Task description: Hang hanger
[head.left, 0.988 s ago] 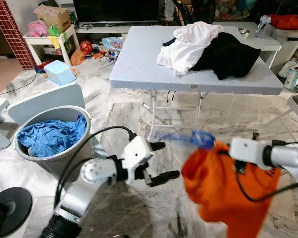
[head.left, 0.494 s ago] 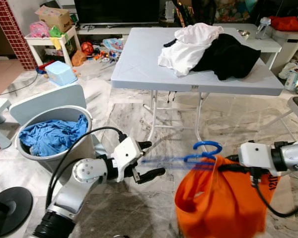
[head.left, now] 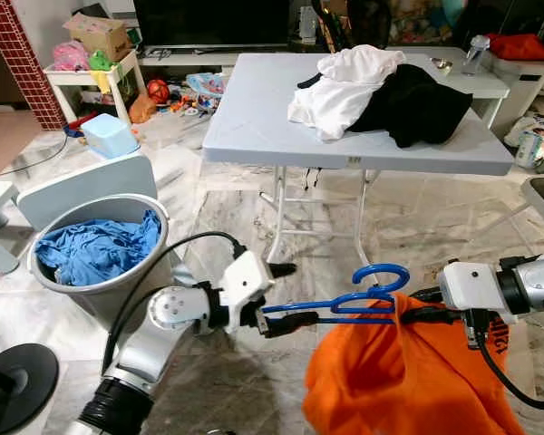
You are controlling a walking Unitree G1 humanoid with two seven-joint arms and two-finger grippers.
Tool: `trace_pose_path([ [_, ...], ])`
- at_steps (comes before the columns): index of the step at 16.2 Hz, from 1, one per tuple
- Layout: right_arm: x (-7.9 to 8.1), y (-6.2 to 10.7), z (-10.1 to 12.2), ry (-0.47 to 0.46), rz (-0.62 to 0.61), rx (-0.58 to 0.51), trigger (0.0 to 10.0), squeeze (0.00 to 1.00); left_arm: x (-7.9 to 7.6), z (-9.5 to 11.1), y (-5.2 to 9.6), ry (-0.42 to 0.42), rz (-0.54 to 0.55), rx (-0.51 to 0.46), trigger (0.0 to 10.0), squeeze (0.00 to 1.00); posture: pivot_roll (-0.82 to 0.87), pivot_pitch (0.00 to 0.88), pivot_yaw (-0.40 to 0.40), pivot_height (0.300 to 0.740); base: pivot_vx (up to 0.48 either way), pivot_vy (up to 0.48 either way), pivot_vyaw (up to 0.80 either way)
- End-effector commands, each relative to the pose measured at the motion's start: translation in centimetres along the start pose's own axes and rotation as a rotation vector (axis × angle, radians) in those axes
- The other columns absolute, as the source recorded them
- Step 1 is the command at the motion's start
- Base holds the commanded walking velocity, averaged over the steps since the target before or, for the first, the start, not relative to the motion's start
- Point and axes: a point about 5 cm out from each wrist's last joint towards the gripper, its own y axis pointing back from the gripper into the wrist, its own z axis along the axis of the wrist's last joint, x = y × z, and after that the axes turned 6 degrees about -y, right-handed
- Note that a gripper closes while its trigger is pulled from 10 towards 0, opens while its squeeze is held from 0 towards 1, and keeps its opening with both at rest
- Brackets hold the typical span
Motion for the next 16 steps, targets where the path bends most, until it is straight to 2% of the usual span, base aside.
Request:
trace_pose_path([
  [1,-0.1,0.43,0.74,0.024,-0.001,-0.027,10.0,0.0,0.14,0.24,-0.24,-0.008,-0.026,0.0,0.0,0.0,-0.16,0.0,0.029,0.74,0.0,0.0,0.0],
  [6,-0.18,0.54,1.14,0.023,-0.005,-0.053,10.0,0.0,-0.22,-0.05,-0.45,0.008,-0.094,0.008,0.0,0.0,-0.17,0.0,0.033,0.74,0.0,0.0,0.0],
  [16,-0.21,0.16,1.53,0.023,0.002,-0.078,10.0,0.0,0.06,-0.27,-0.41,0.043,-0.115,0.011,0.0,0.0,-0.17,0.0,0.033,0.74,0.0,0.0,0.0],
])
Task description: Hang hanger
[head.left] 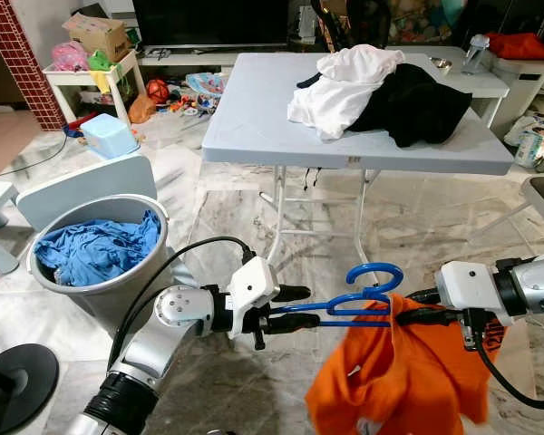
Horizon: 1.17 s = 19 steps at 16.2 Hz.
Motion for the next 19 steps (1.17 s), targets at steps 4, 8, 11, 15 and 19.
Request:
trace_pose_path([
  [4,-0.4,0.3,1.8,0.059,-0.009,-0.065,10.0,0.0,0.3,0.0,-0.4,0.0,-0.02,0.013,0.0,0.0,-0.17,0.0,0.034,0.74,0.0,0.0,0.0],
  [8,-0.5,0.4,1.9,0.061,-0.008,-0.068,10.0,0.0,0.7,0.1,-0.5,-0.003,-0.011,0.006,3.1,0.0,-0.18,0.0,0.037,0.74,0.0,0.0,0.0],
  [11,-0.4,0.5,1.9,0.062,-0.007,-0.068,10.0,0.0,1.1,0.3,-0.3,0.044,-0.017,-0.022,10.0,1.0,-0.18,0.0,0.038,0.74,0.0,0.0,0.0],
  [15,-0.5,0.6,2.0,0.064,-0.01,-0.073,10.0,0.0,1.5,0.0,-0.2,0.031,-0.018,-0.001,10.0,1.0,-0.18,0.0,0.041,0.74,0.0,0.0,0.0],
  [19,-0.6,0.5,2.1,0.068,-0.015,-0.079,10.0,0.0,1.4,0.0,-0.5,0.041,-0.055,-0.007,2.4,0.0,-0.18,0.0,0.042,0.74,0.0,0.0,0.0],
])
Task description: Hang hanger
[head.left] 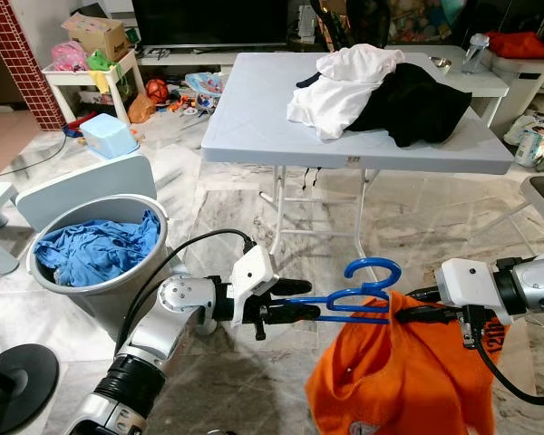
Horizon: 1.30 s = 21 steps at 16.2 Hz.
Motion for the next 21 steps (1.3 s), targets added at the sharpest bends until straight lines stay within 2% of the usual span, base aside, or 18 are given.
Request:
trace_pose_path([
  [1,-0.5,0.4,2.1,0.086,-0.007,-0.071,10.0,0.0,0.1,0.0,-0.2,0.006,-0.019,0.006,0.0,0.0,-0.18,0.0,0.042,0.74,0.0,0.0,0.0],
  [6,-0.7,0.1,2.2,0.089,-0.029,-0.083,10.0,0.0,-0.4,-0.1,-0.7,0.021,-0.085,0.009,0.0,0.0,-0.18,0.0,0.043,0.74,0.0,0.0,0.0],
  [8,-1.1,-0.2,2.4,0.101,-0.073,-0.101,10.0,0.0,-0.7,-0.1,-0.8,0.03,-0.099,0.007,0.0,0.0,-0.18,0.0,0.042,0.74,0.0,0.0,0.0],
  [12,-2.0,-0.3,2.6,0.114,-0.133,-0.109,10.0,0.0,-0.4,-0.3,-0.6,0.031,-0.057,0.0,0.0,0.0,-0.18,0.0,0.041,0.74,0.0,0.0,0.0],
  [13,-2.3,-0.2,2.5,0.077,-0.144,-0.117,10.0,0.0,-0.2,-0.4,-0.4,0.035,-0.024,-0.004,0.0,0.0,-0.18,0.0,0.041,0.74,0.0,0.0,0.0],
  [14,-2.6,-0.2,2.4,0.034,-0.145,-0.122,10.0,0.83,-0.1,-0.5,-0.1,0.036,-0.001,-0.008,0.0,0.0,-0.18,0.0,0.041,0.74,0.0,0.0,0.0],
  [15,-3.2,-0.1,2.4,0.012,-0.181,-0.12,10.0,1.0,0.0,-0.6,0.1,0.055,0.031,-0.017,0.0,0.0,-0.17,0.0,0.038,0.74,0.0,0.0,0.0],
  [18,-4.2,-0.3,2.4,0.073,-0.267,-0.073,10.0,1.0,0.0,-1.0,0.5,0.077,0.089,-0.032,0.0,0.0,-0.17,0.0,0.037,0.74,0.0,0.0,0.0],
  [21,-5.9,0.0,2.8,0.122,-0.378,-0.027,10.0,1.0,0.3,-1.5,1.2,0.122,0.165,-0.055,0.0,0.0,-0.16,0.0,0.032,0.74,0.0,0.0,0.0],
])
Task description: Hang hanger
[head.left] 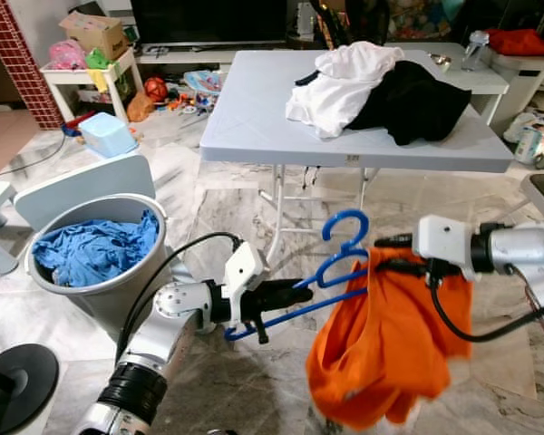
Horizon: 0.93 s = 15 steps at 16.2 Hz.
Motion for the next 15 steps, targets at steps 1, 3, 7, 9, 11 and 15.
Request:
trace_pose_path([
  [1,-1.3,0.5,0.6,0.045,-0.081,0.011,10.0,1.0,0.2,-0.6,0.7,0.034,0.045,0.014,0.0,0.0,-0.16,0.0,0.031,0.74,0.0,0.0,0.0],
  [3,-1.9,0.3,0.3,0.04,-0.128,0.044,10.0,1.0,0.5,-0.7,1.0,0.078,0.093,-0.01,0.0,0.0,-0.16,0.0,0.029,0.74,0.0,0.0,0.0],
  [7,-2.8,0.1,0.0,-0.013,-0.23,0.029,10.0,1.0,1.0,-0.6,0.9,0.138,0.15,-0.054,0.0,0.0,-0.17,0.0,0.029,0.74,0.0,0.0,0.0],
  [9,-2.8,0.0,0.2,-0.101,-0.244,-0.03,10.0,1.0,1.3,-0.3,0.8,0.147,0.178,-0.074,0.0,0.0,-0.17,0.0,0.03,0.74,0.0,0.0,0.0],
  [11,-1.8,-0.1,-1.0,-0.195,-0.232,-0.015,10.0,1.0,2.0,0.4,0.7,0.165,0.225,-0.11,0.0,0.0,-0.18,0.0,0.028,0.74,0.0,0.0,0.0],
  [15,0.2,-0.9,-3.1,-0.391,-0.247,0.005,10.0,1.0,2.5,0.8,0.7,0.165,0.25,-0.124,0.0,0.0,-0.18,0.0,0.037,0.74,0.0,0.0,0.0],
])
